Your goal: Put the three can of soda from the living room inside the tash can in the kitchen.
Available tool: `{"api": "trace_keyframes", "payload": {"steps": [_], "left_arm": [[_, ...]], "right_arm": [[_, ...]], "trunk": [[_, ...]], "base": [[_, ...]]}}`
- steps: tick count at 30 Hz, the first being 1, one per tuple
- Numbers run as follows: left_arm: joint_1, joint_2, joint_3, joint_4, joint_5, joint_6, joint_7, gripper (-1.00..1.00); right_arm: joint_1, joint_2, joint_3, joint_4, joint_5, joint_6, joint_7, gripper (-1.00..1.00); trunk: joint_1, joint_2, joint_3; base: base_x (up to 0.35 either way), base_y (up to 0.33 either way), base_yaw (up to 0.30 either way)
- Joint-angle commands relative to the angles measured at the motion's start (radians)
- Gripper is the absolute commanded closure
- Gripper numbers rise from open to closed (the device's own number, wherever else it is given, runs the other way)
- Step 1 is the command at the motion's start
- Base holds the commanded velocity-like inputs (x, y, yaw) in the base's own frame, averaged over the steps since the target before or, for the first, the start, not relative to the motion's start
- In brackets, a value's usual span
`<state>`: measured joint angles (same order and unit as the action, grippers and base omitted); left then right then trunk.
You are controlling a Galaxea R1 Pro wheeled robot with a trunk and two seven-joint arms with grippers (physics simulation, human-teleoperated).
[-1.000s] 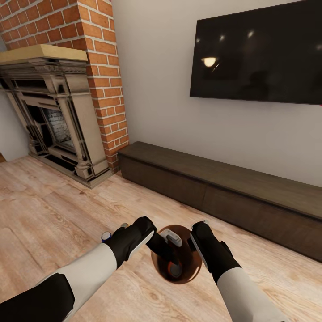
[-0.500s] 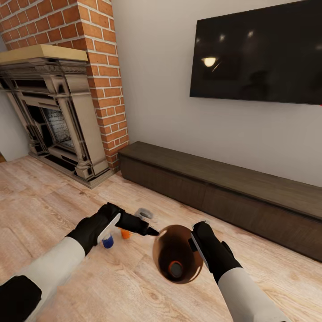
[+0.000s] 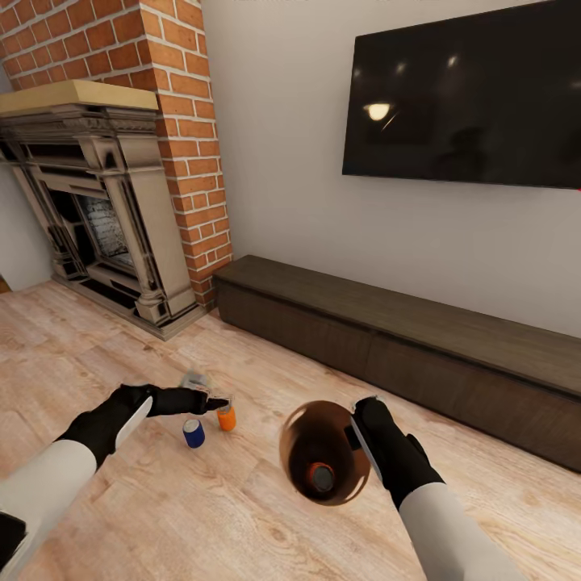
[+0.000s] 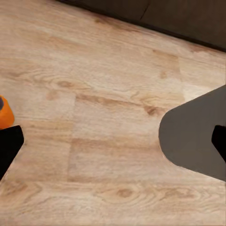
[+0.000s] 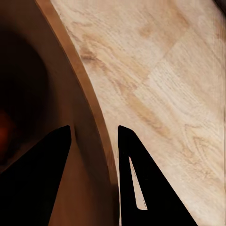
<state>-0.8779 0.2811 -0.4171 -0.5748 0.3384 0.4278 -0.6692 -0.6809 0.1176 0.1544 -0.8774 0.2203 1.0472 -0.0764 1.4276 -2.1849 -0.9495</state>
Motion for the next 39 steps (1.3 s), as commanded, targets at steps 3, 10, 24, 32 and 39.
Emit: {"api": "trace_keyframes", "payload": {"steps": [3,10,24,32,39], "left_arm": [[0.006,-0.002,0.01,0.159,-0.001,-0.187,0.035,-1.0],[0.065,-0.003,0.014,0.26,0.001,-0.439,0.065,-1.0],[0.118,-0.003,0.015,0.271,0.003,-0.56,0.103,-1.0],[0.149,-0.005,0.014,0.271,0.002,-0.587,0.103,-1.0],[0.172,-0.004,0.013,0.27,-0.002,-0.612,0.099,-1.0]], "right_arm": [[0.001,-0.013,-0.012,-0.02,-0.013,0.0,0.009,1.0],[0.006,-0.035,-0.09,-0.117,-0.015,0.0,0.017,1.0],[0.14,-0.224,-0.152,-0.346,-0.013,-0.157,0.391,1.0],[0.301,-0.238,-0.326,-0.368,-0.017,-0.535,0.468,1.0],[0.331,-0.239,-0.455,-0.245,-0.018,-0.757,0.573,1.0]], "trunk": [[0.0,0.0,0.0],[0.0,0.0,0.0],[0.0,0.0,0.0],[0.0,0.0,0.0],[0.0,0.0,0.0]], "base": [[0.0,0.0,0.0],[0.0,0.0,0.0],[0.0,0.0,0.0],[0.0,0.0,0.0],[0.0,0.0,0.0]]}}
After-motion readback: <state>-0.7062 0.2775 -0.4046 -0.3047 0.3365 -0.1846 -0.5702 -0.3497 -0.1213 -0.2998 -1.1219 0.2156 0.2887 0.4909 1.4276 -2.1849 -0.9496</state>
